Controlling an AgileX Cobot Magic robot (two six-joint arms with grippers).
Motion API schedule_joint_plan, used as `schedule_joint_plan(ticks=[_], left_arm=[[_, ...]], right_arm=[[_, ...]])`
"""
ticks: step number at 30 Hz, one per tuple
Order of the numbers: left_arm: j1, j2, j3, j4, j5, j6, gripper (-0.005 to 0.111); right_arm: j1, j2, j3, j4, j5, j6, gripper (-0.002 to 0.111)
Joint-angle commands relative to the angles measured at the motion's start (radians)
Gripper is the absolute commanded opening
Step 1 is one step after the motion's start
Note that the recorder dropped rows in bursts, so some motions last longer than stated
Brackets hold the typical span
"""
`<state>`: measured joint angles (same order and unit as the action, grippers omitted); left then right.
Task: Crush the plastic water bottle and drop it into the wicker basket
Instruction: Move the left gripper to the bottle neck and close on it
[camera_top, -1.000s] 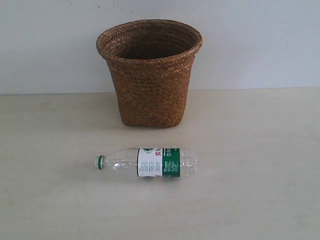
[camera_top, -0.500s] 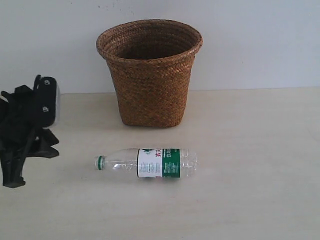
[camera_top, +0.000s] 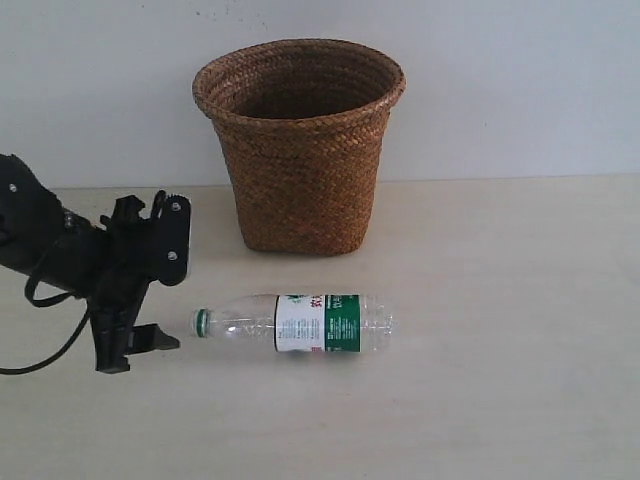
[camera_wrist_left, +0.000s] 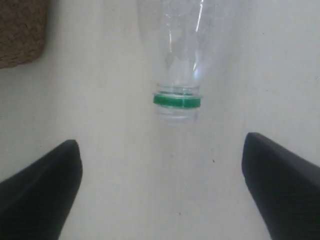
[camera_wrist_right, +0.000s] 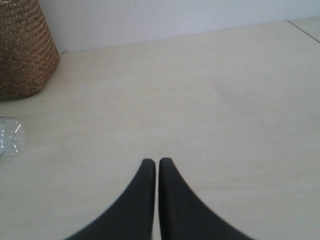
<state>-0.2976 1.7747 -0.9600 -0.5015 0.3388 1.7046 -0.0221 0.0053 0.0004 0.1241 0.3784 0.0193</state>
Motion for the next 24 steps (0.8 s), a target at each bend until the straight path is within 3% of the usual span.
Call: schedule_joint_plan(ticks=[1, 10, 24], left_arm=[[-0.006, 0.079, -0.046, -0.136, 0.033, 0.129, 0.080], [-0.006, 0.181, -0.100, -0.405, 0.104, 0.390, 0.080], [-0.004, 0.237, -0.100, -0.459, 0.105, 0.428, 0.074]], right_arm=[[-0.004, -0.005, 0.000, -0.003, -0.008, 0.000, 0.000], [-0.004, -0.005, 0.000, -0.003, -0.008, 0.000, 0.000], [-0.004, -0.005, 0.000, -0.003, -0.005, 0.002, 0.000]])
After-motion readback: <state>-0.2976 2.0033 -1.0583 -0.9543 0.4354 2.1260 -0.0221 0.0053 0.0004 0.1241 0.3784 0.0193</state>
